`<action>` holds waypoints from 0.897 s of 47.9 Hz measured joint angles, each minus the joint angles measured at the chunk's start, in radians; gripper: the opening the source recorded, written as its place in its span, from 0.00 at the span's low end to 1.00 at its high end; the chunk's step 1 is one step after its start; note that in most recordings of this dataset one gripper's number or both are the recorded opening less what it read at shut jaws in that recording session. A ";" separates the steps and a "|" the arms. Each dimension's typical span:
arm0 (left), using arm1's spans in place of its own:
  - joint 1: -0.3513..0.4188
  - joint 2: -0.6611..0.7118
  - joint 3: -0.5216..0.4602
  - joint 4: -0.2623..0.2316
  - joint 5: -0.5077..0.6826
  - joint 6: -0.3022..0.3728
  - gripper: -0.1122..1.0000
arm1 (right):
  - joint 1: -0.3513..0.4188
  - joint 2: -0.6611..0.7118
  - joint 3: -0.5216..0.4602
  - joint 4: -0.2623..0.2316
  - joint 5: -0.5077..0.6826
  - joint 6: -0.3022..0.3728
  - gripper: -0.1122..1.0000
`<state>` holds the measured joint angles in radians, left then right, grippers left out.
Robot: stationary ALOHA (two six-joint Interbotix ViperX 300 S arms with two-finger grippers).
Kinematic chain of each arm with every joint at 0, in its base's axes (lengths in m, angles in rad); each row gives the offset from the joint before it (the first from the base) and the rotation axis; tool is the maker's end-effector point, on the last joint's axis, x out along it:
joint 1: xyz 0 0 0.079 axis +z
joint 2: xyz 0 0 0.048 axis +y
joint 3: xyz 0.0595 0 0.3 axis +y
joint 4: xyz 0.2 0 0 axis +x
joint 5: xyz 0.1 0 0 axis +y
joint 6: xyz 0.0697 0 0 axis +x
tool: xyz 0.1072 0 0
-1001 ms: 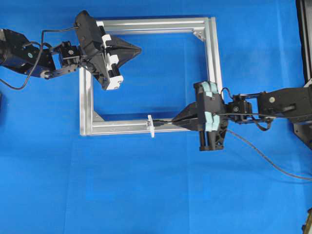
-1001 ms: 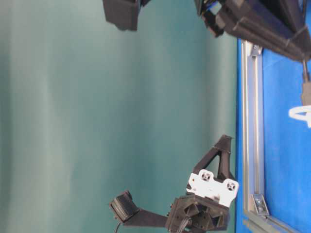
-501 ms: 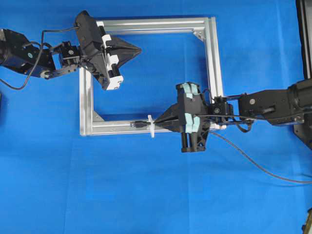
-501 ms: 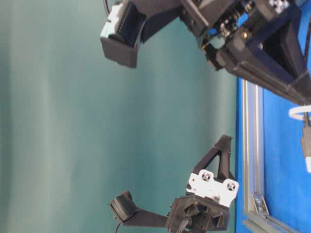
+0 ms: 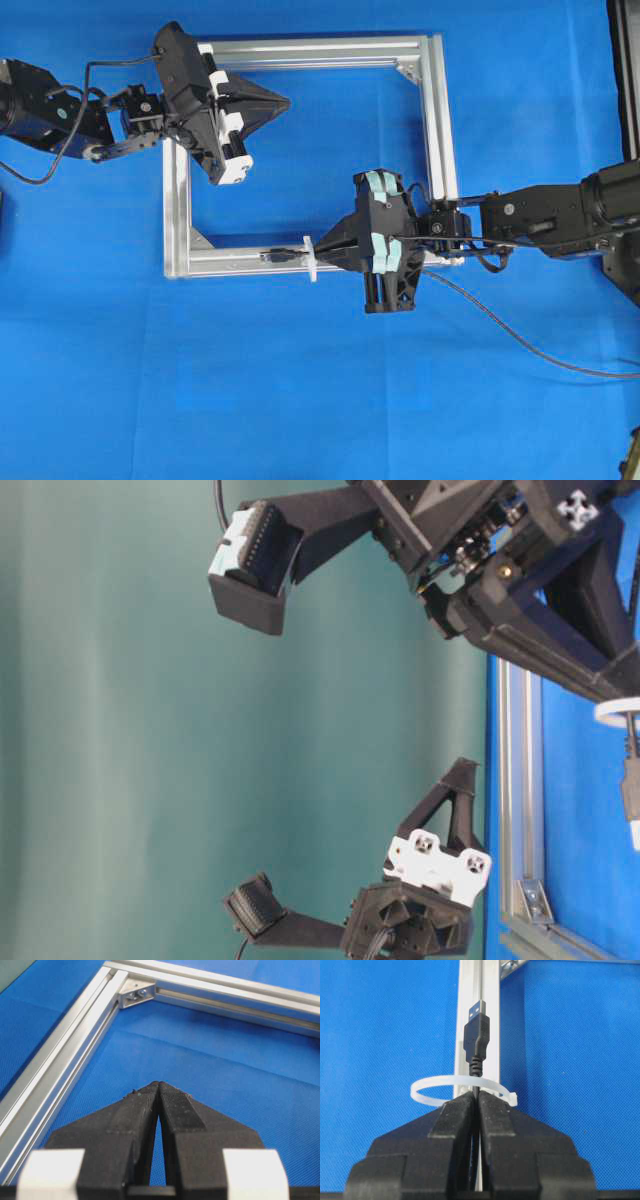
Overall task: Insert the wire through the string loop located in the center.
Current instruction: 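Move the open left gripper to the plug emerging left of the loop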
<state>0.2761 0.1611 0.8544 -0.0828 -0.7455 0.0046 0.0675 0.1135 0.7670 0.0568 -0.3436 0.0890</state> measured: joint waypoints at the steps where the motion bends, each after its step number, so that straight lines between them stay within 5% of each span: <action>1: 0.000 0.000 -0.002 0.000 0.000 -0.003 0.10 | 0.000 0.000 0.000 0.000 0.000 0.000 0.08; 14: -0.067 -0.025 0.009 0.000 0.000 -0.008 0.10 | -0.002 0.000 0.000 0.000 0.000 0.000 0.08; 43: -0.348 -0.069 0.043 0.000 0.003 -0.049 0.10 | 0.000 0.000 -0.002 -0.002 0.000 -0.002 0.08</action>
<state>-0.0721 0.0920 0.8974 -0.0828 -0.7424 -0.0445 0.0675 0.1135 0.7655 0.0552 -0.3436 0.0874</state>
